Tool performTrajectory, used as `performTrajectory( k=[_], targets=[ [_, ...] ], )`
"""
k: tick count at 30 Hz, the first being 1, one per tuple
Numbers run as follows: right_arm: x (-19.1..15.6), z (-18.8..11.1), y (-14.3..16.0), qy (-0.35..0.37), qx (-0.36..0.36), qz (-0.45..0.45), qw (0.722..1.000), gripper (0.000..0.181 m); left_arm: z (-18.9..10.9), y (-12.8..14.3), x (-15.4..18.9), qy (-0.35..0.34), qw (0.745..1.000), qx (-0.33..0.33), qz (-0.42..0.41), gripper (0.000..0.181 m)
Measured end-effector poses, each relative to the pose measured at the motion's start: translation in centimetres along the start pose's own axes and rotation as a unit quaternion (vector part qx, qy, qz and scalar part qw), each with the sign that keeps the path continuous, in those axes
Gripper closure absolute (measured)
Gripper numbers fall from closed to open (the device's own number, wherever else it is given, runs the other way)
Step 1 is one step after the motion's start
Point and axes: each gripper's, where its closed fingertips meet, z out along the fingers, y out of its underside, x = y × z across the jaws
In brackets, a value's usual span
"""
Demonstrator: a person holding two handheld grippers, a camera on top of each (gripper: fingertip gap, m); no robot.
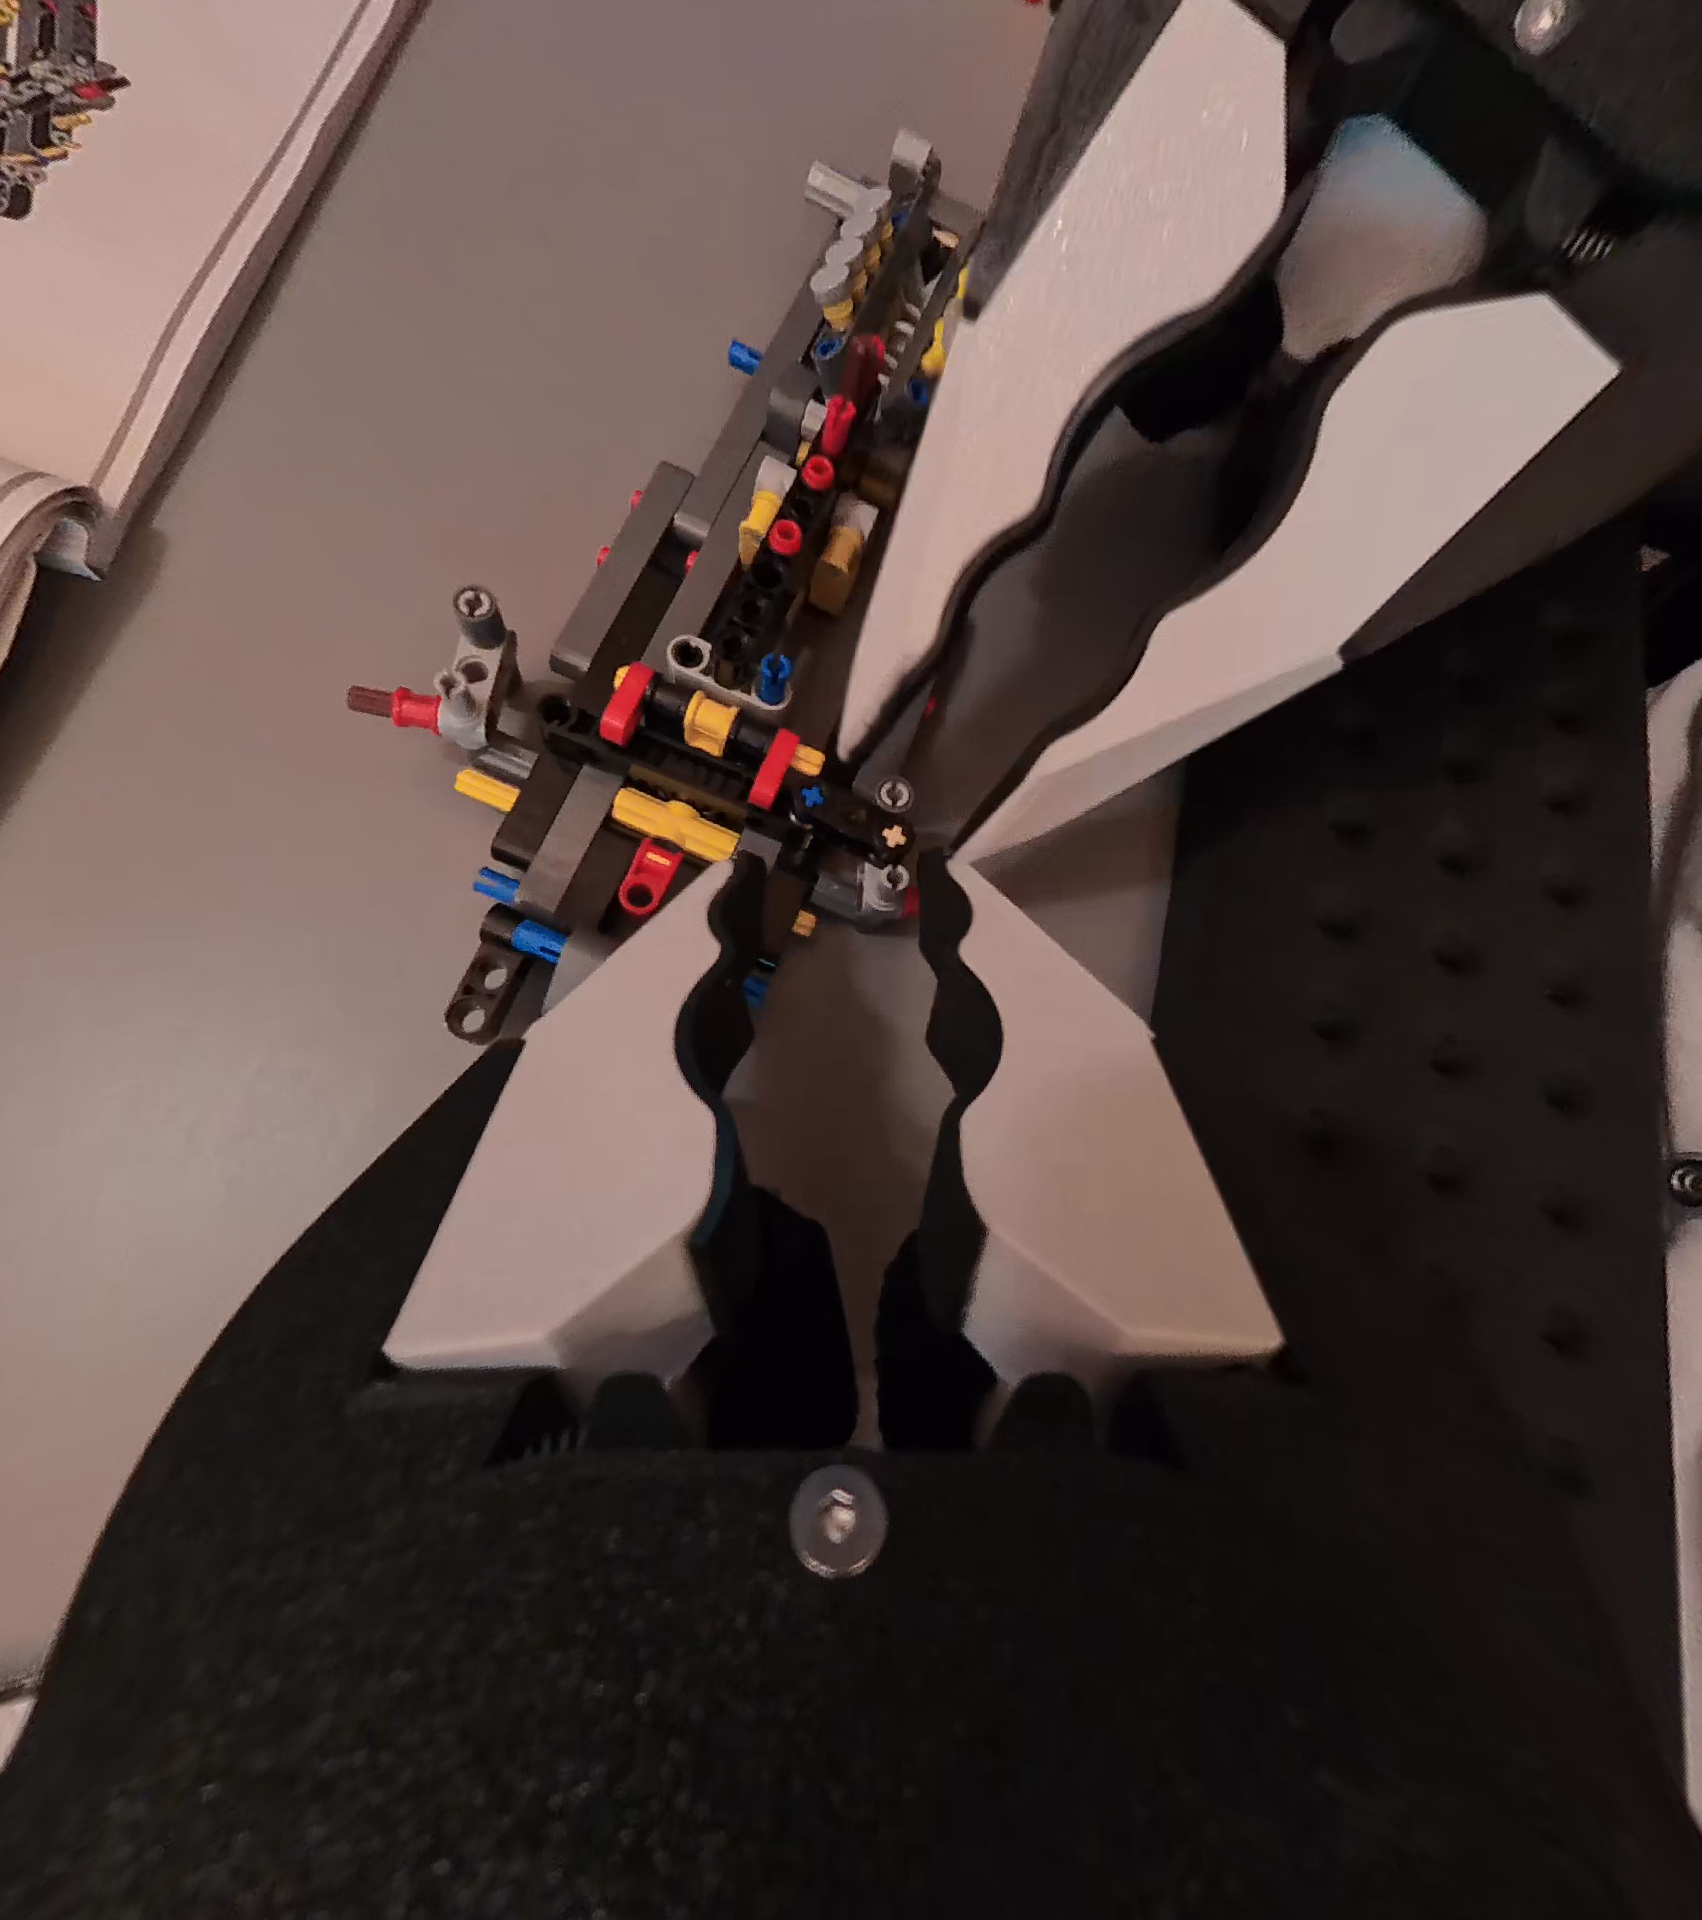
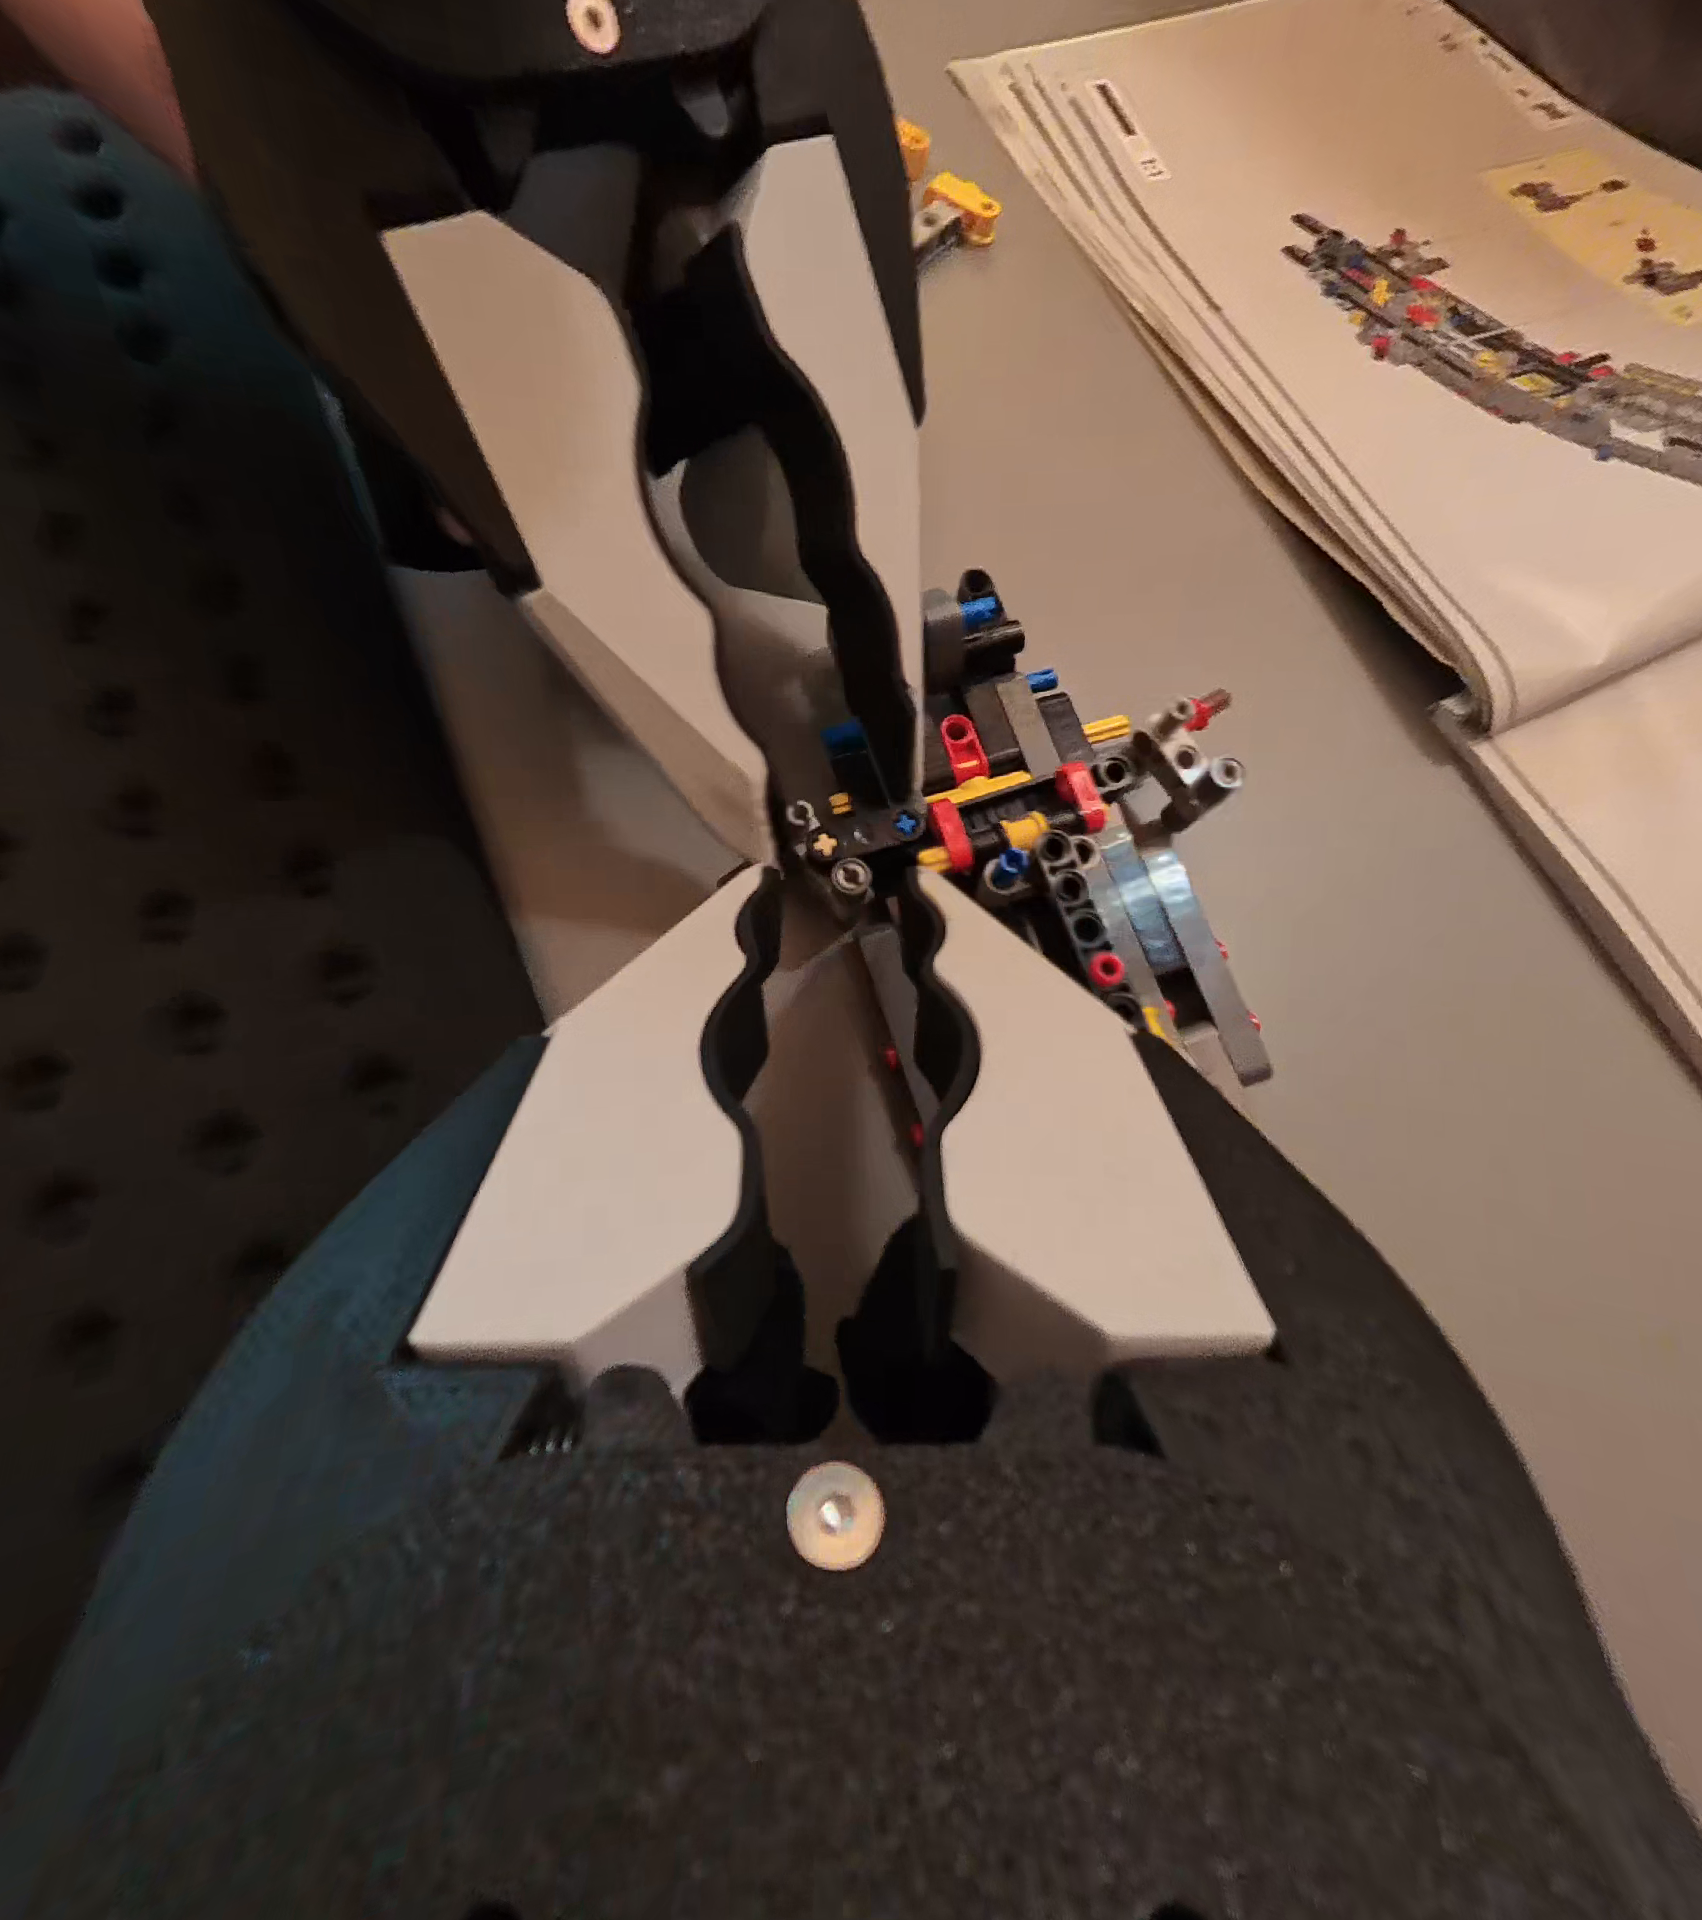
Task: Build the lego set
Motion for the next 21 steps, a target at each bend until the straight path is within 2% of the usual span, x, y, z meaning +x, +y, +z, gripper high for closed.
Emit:
performTrajectory(
  k=[7,11,14,16,17,19,20,21],
  targets=[
    [-0.2,0.6,0.0,-0.016,0.014,-0.020,1.000,0.161,0.2,0.0,0.1,0.004,1.000,-0.005,0.004,0.164],
    [0.5,-0.4,0.2,0.002,0.008,-0.022,1.000,0.161,0.1,-0.2,0.3,0.010,1.000,-0.007,-0.002,0.157],
    [4.2,-4.0,-0.4,0.104,0.042,-0.015,0.994,0.164,-0.9,-1.7,-0.2,0.004,1.000,0.008,0.004,0.154],
    [8.8,-7.4,-0.1,0.222,0.075,0.007,0.972,0.168,-1.2,-4.0,-0.9,0.000,1.000,0.029,0.002,0.154],
    [11.9,-9.4,0.7,0.305,0.077,0.026,0.949,0.170,-1.0,-5.3,-1.8,-0.008,0.999,0.032,-0.003,0.155],
    [17.7,-13.9,3.1,0.473,0.070,0.073,0.875,0.176,0.3,-8.5,-4.2,-0.041,0.999,0.029,-0.009,0.153],
    [19.6,-15.2,4.6,0.519,0.057,0.088,0.849,0.177,1.4,-10.3,-5.4,-0.056,0.998,0.025,-0.007,0.149],
    [20.9,-15.3,6.2,0.532,0.032,0.101,0.840,0.173,2.7,-12.2,-6.4,-0.068,0.997,0.024,-0.003,0.146]
  ],
)
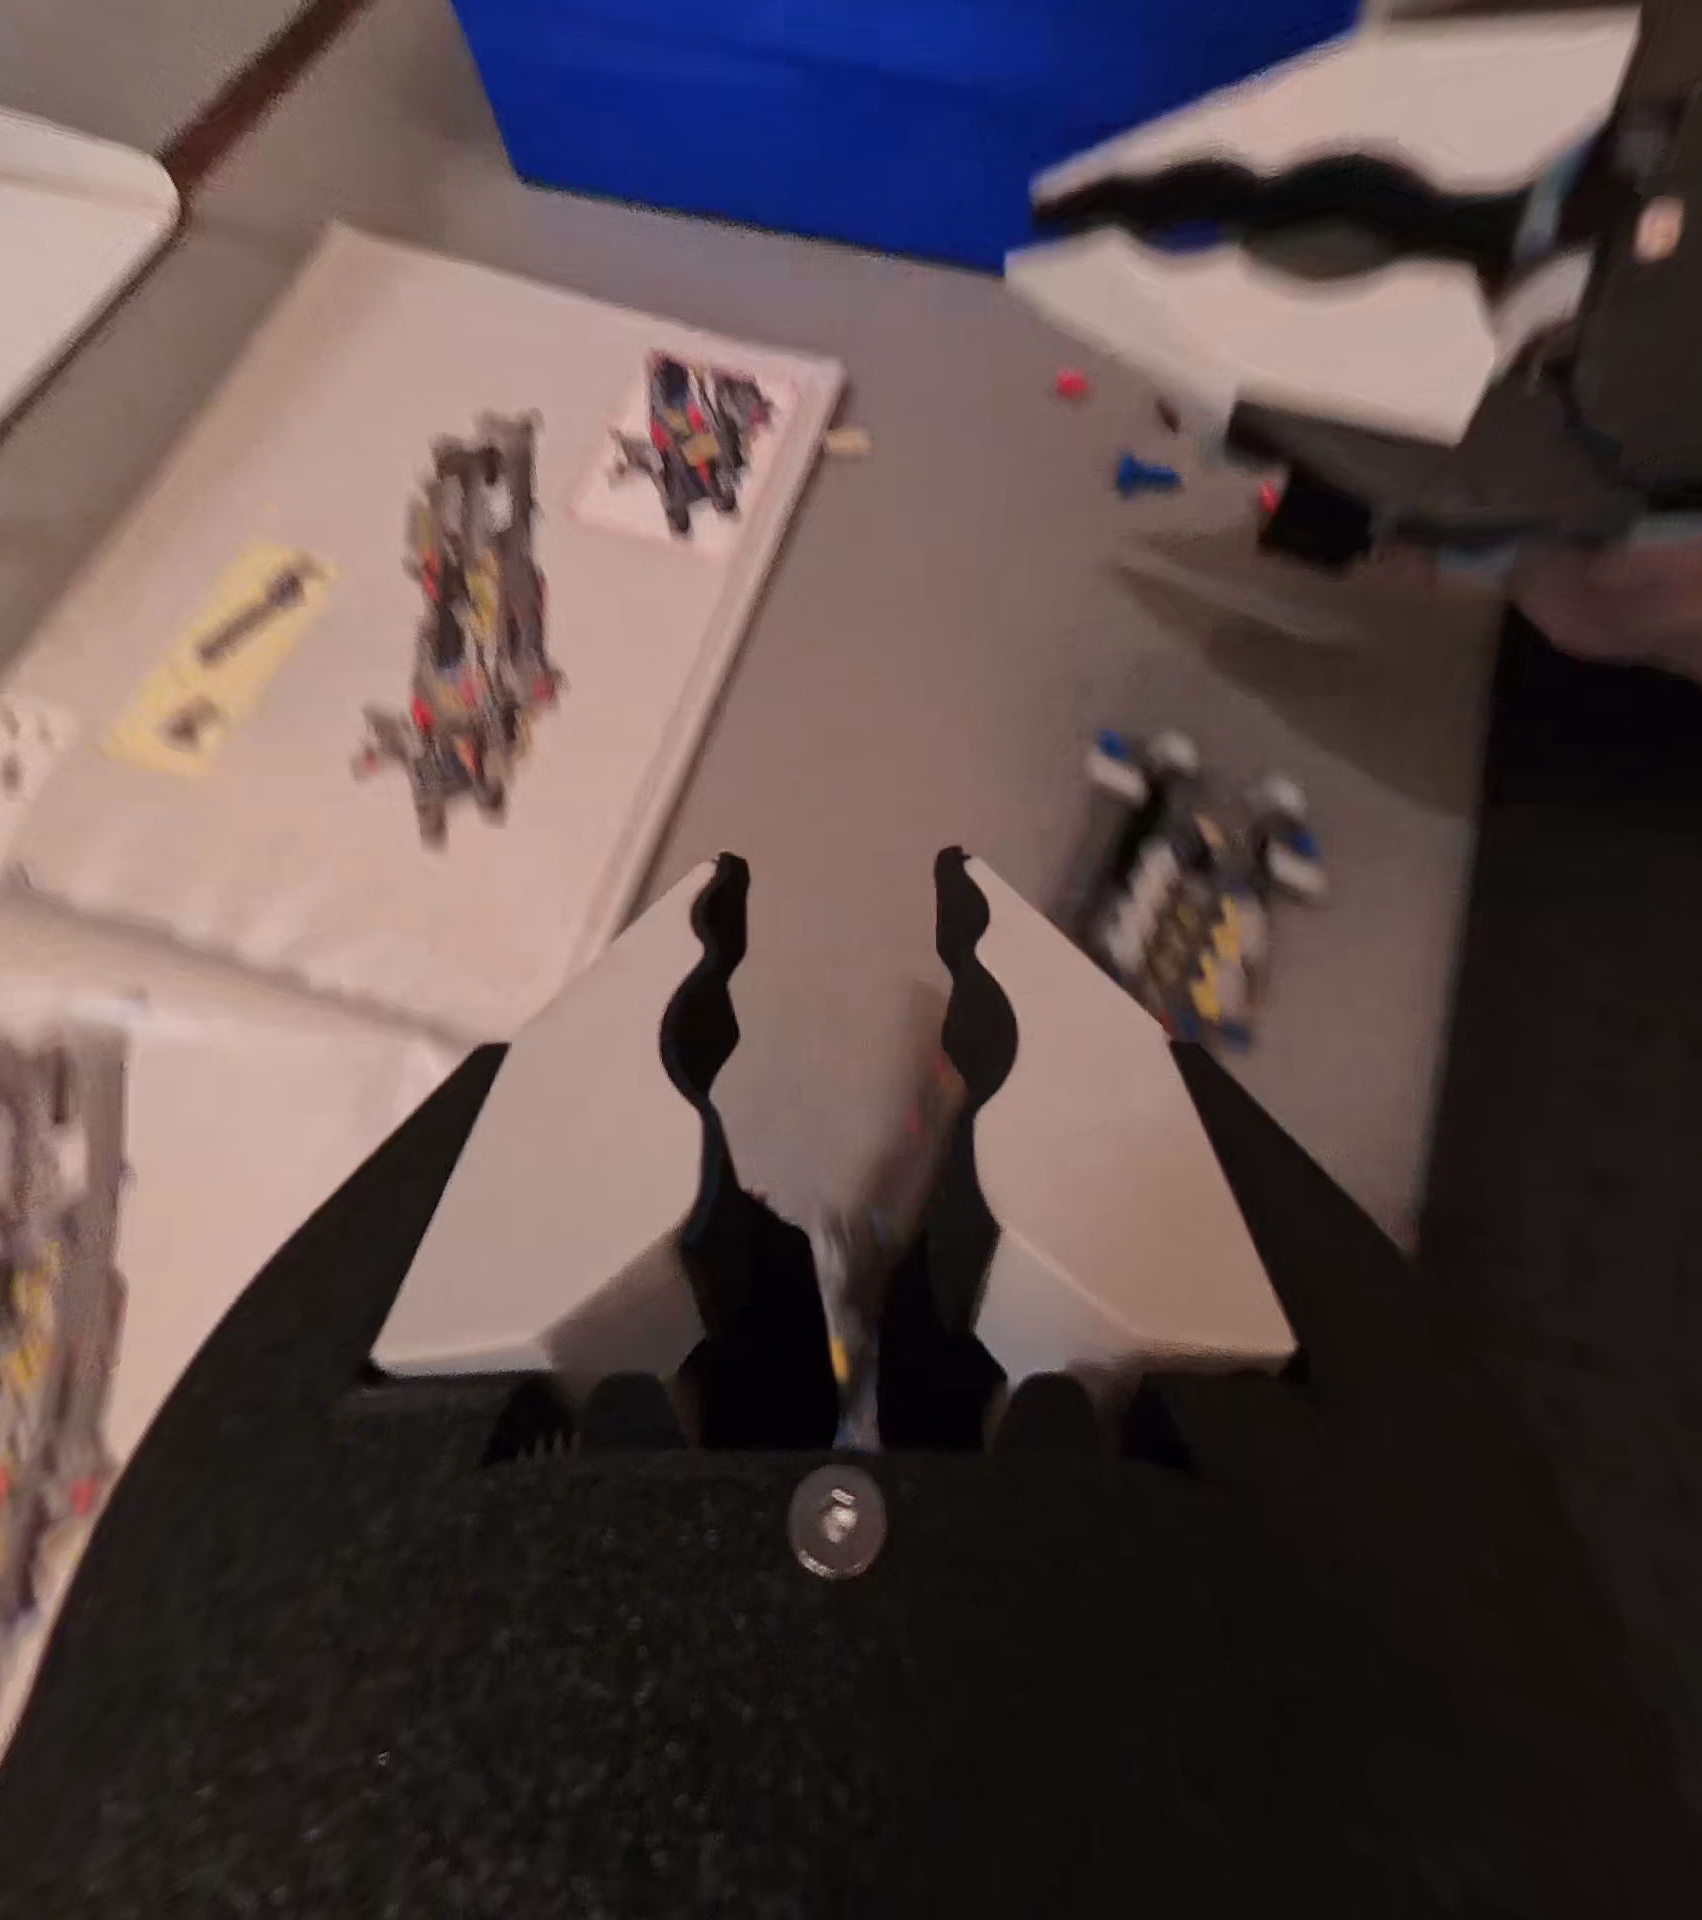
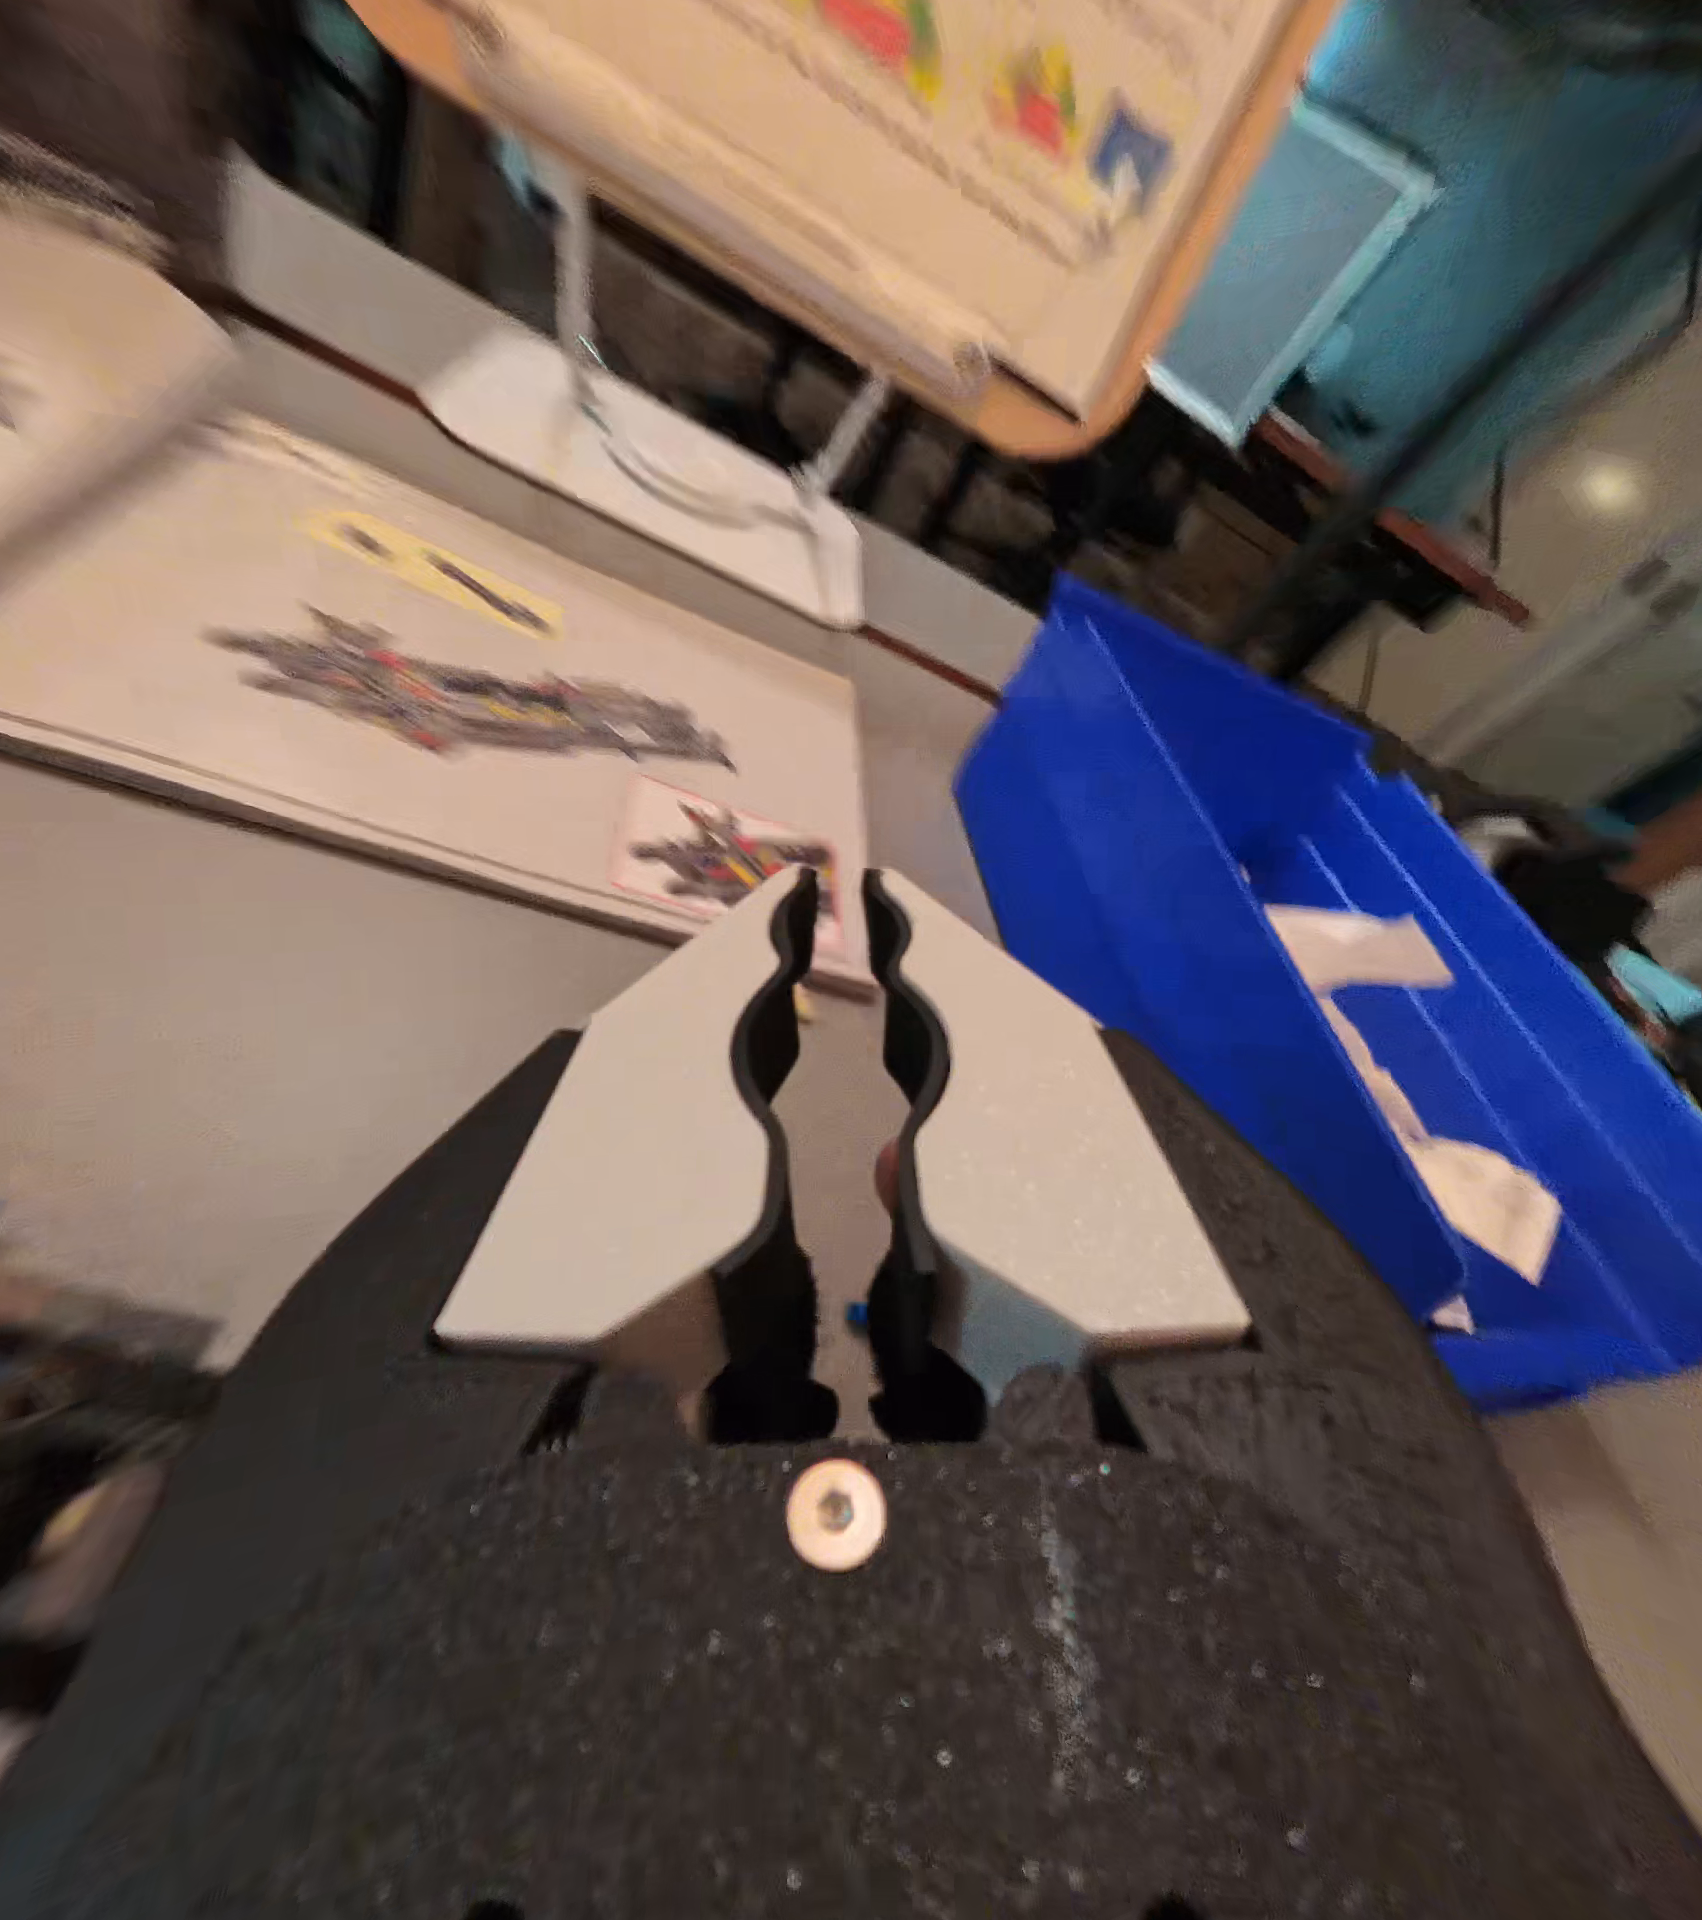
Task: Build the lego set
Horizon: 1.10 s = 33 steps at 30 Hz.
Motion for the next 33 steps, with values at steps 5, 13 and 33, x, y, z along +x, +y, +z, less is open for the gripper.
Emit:
performTrajectory(
  k=[5,13,33],
  targets=[
    [2.5,1.7,4.2,0.066,-0.103,0.012,0.992,0.169,10.2,-6.9,-2.3,-0.013,0.998,-0.039,0.053,0.138],
    [1.7,0.7,4.6,-0.072,-0.086,0.181,0.977,0.164,19.6,-9.1,-2.0,-0.002,0.990,-0.096,0.099,0.139],
    [0.7,-0.5,3.4,-0.220,-0.025,0.329,0.918,0.158,20.4,-8.8,-2.7,-0.036,0.989,-0.110,0.087,0.140]
  ],
)
